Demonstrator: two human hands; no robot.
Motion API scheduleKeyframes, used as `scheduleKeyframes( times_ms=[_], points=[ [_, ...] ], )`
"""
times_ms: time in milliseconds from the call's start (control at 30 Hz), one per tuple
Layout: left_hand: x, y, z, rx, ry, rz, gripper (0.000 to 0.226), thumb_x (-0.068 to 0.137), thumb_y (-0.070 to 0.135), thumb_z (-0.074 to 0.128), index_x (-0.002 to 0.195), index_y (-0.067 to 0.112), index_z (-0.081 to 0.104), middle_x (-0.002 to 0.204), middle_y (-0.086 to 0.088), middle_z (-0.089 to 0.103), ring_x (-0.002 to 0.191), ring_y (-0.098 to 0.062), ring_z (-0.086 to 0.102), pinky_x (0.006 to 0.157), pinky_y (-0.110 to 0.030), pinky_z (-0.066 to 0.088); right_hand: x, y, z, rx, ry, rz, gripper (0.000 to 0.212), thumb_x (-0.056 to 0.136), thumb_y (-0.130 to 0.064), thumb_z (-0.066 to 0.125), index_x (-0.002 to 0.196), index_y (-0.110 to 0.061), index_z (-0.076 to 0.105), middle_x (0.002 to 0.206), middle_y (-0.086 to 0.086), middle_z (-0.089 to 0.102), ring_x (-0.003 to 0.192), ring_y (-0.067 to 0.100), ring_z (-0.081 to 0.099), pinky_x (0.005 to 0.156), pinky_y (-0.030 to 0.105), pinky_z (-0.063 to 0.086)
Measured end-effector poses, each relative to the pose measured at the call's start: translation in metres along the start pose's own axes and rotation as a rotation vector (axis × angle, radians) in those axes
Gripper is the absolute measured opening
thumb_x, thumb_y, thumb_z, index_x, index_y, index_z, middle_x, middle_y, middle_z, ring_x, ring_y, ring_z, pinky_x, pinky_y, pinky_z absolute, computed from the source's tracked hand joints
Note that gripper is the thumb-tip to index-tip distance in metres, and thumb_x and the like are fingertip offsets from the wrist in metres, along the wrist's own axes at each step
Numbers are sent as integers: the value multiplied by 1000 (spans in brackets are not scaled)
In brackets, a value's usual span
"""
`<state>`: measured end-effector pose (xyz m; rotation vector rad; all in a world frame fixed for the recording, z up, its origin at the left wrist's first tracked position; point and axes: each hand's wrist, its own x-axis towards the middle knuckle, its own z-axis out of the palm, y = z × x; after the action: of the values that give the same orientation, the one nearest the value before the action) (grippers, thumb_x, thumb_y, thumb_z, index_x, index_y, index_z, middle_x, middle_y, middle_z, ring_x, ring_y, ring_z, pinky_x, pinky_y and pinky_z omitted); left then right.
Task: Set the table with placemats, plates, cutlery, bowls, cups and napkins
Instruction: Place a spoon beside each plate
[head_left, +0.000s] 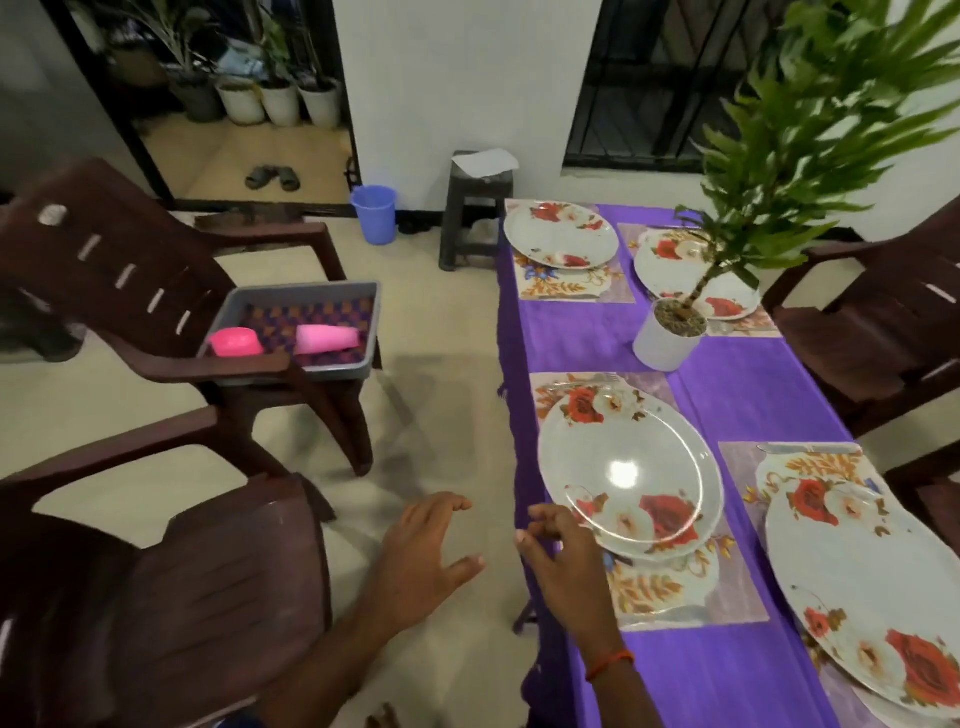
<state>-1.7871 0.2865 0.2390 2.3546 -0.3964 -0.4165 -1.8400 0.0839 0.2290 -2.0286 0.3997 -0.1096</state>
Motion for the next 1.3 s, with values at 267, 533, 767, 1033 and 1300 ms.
scheduleKeyframes(
  times_ms=[267,533,767,1033,1300],
  points=[
    [-6,-54,-51,117,116,13,86,78,91,34,148,42,33,160,19,22,153,-9,12,117,-40,28,0,-60,67,-232,-213,-229,61,82,-70,55,136,-45,40,140,-25,41,130,-2,30,103,17,27],
    [-2,-85,-81,97,141,-69,78,86,88,34,151,45,29,166,17,15,155,-10,9,122,-45,20,35,-93,93,-295,-312,-244,55,88,-58,65,135,-45,41,139,-26,39,132,-1,27,104,27,25],
    [20,-109,-107,47,205,-149,95,73,100,16,150,46,32,162,18,21,152,-6,14,120,-48,24,87,-106,123,-302,-419,-260,52,89,-53,65,134,-45,40,139,-22,41,130,0,26,110,29,31],
    [122,-123,-136,44,272,-278,96,74,98,19,151,42,33,164,16,20,154,-10,12,120,-45,24,214,-127,149,-334,-522,-321,50,90,-51,66,132,-48,40,135,-25,40,127,0,26,112,31,32],
    [204,-123,-147,-17,327,-335,97,74,99,18,149,41,37,159,17,28,149,-6,22,116,-44,32,306,-135,170,-373,-606,-342,54,91,-60,62,138,-39,45,141,-17,43,135,8,30,114,32,32]
  ],
)
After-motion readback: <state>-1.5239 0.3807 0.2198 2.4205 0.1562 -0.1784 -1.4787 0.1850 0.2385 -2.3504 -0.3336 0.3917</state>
